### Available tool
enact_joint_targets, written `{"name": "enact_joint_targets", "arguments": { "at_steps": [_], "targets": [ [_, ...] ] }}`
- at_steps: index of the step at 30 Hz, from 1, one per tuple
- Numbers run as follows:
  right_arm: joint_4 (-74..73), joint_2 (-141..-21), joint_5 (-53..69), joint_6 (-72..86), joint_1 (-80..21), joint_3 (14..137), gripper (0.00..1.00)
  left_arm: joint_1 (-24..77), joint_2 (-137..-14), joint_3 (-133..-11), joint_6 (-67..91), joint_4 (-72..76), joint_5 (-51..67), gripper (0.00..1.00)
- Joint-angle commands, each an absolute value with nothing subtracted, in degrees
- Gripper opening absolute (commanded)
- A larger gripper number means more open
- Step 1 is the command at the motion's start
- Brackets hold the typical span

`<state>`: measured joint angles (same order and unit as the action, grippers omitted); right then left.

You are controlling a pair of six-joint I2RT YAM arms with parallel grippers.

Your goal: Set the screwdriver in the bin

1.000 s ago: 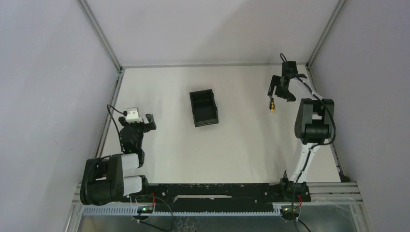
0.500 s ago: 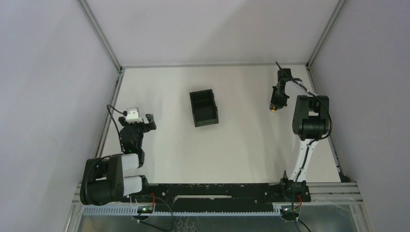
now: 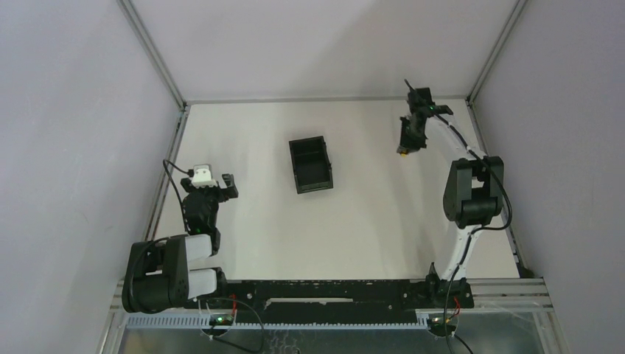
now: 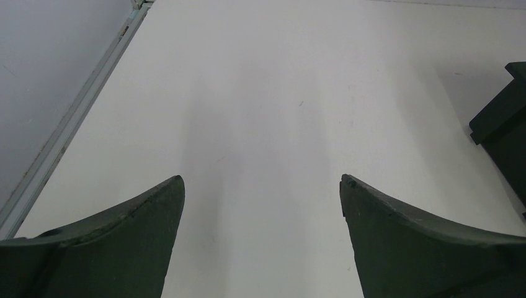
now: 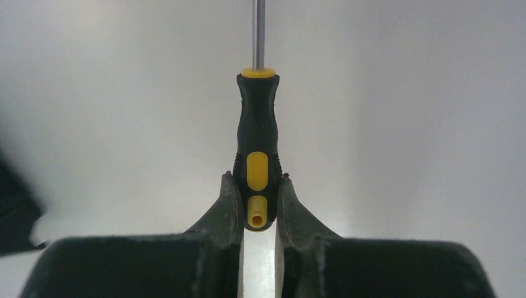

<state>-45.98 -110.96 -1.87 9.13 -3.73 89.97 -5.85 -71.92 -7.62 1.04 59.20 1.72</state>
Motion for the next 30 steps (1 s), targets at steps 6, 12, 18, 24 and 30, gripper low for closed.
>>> {"name": "enact_joint_targets", "arguments": {
  "at_steps": [6,12,18,24,30],
  "targets": [
    [-50.63,-108.31,4.24,6.6,-24.34,105.43,0.0,-5.71,-71.1,-10.36,0.09,60.53,1.58,1.0],
    [-50.81,-112.56,3.01,5.21,-33.63,110.94,0.0,-5.71,-71.08,-10.37,0.09,60.5,1.65,1.0],
    [-47.56,-115.56,-2.08,3.85,-37.87,108.69,0.02,-5.7,-71.1,-10.35,0.09,60.55,1.59,1.0],
    [-44.13,-119.01,-2.47,2.84,-38.72,106.55,0.07,-5.7,-71.06,-10.39,0.09,60.55,1.62,1.0],
    [-39.53,-119.4,-2.05,0.7,-39.94,101.68,0.11,-5.69,-71.1,-10.33,0.09,60.47,1.58,1.0]
  ]
}}
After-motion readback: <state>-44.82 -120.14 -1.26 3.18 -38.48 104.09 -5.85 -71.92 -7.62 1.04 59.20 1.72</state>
